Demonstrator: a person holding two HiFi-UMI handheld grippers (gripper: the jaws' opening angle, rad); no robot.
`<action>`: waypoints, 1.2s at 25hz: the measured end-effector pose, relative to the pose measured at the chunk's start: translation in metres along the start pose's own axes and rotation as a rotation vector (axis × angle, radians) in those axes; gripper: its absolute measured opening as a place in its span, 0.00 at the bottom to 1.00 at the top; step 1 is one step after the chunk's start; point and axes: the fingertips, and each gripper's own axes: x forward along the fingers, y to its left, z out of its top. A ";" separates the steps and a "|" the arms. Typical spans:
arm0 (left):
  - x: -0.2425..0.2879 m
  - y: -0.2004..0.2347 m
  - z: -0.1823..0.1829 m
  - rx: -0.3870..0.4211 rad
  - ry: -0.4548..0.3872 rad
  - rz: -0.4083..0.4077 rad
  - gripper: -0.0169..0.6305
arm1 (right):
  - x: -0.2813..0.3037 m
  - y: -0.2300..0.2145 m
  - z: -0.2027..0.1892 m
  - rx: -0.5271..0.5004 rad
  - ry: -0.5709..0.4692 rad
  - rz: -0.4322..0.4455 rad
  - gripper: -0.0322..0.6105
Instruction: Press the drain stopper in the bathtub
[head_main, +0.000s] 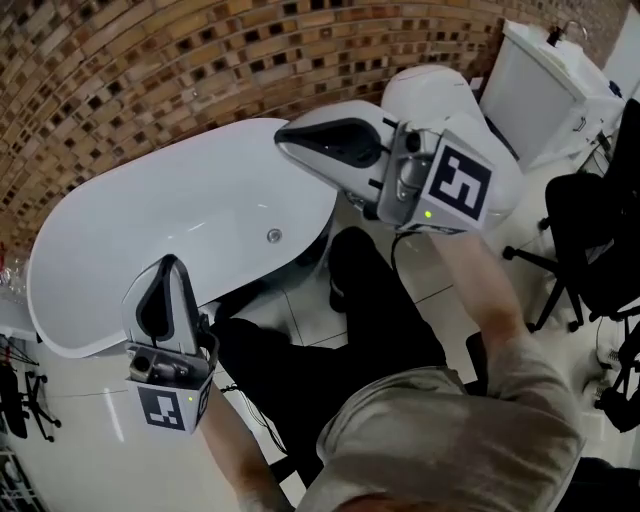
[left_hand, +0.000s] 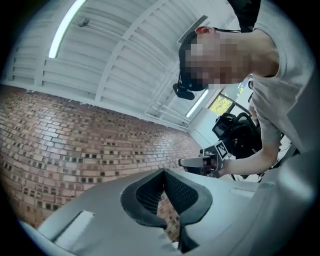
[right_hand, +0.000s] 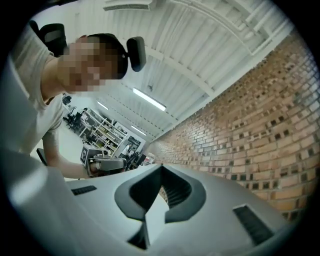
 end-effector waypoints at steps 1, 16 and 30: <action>-0.002 -0.007 0.011 0.011 -0.012 -0.012 0.01 | -0.006 0.008 0.016 -0.024 -0.014 -0.007 0.05; -0.005 -0.044 0.062 0.011 -0.054 -0.120 0.01 | -0.093 0.059 0.100 -0.166 -0.170 -0.170 0.05; -0.005 -0.050 0.058 0.015 -0.007 -0.127 0.01 | -0.086 0.064 0.093 -0.180 -0.145 -0.168 0.05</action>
